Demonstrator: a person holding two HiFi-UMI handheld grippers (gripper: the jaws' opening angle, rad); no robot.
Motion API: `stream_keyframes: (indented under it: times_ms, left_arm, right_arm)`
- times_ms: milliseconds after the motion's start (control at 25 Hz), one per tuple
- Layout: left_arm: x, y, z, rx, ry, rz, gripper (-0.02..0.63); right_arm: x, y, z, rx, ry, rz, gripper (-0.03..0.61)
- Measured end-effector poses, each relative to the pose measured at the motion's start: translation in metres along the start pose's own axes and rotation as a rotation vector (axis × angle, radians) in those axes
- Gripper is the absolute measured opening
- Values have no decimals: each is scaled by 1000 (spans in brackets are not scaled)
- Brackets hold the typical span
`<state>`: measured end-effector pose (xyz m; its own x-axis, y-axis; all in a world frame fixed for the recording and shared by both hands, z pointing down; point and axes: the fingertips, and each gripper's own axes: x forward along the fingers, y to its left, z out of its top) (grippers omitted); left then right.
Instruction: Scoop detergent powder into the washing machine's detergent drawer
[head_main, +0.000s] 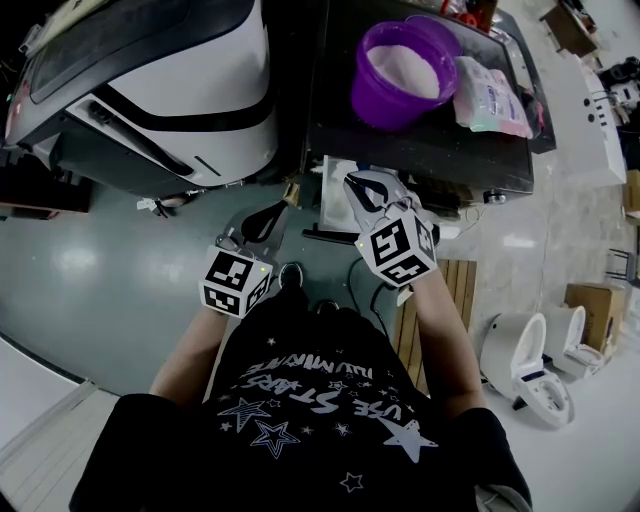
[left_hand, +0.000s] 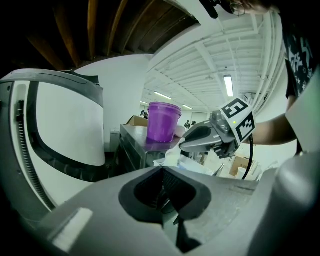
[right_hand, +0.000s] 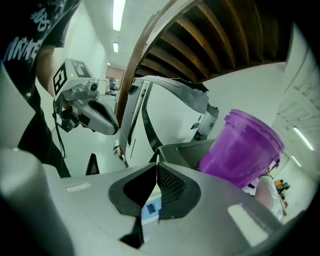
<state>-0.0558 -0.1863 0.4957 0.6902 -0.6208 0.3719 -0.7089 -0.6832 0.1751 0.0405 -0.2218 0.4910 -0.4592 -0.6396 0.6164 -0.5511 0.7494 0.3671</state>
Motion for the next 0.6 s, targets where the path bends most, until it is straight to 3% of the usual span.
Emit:
stream_keyframes:
  times_ms: [600]
  left_arm:
    - [-5,4,-1,2,-7,23,0]
  right_arm:
    - [8,17,-11,-391,49,77,34]
